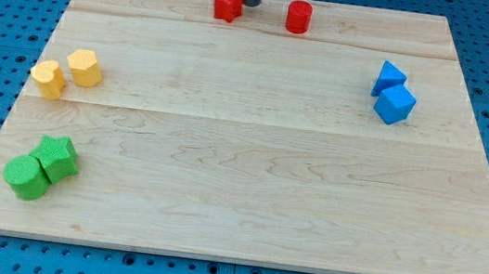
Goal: Place the red star towards the top right side of the yellow hexagon
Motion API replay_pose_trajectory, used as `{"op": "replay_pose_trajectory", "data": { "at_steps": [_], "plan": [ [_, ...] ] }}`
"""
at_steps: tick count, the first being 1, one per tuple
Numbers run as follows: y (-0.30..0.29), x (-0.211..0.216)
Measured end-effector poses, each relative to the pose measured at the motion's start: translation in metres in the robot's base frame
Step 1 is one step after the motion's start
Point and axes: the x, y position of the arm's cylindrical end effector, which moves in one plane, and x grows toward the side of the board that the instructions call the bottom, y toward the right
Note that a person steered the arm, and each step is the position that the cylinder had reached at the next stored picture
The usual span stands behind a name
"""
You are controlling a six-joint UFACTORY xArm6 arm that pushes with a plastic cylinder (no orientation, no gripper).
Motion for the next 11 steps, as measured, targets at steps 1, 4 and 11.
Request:
{"op": "replay_pose_trajectory", "data": {
  "at_steps": [1,4,11],
  "plan": [
    [-0.012,0.017],
    [-0.107,0.070],
    [-0.142,0.169]
  ]
}}
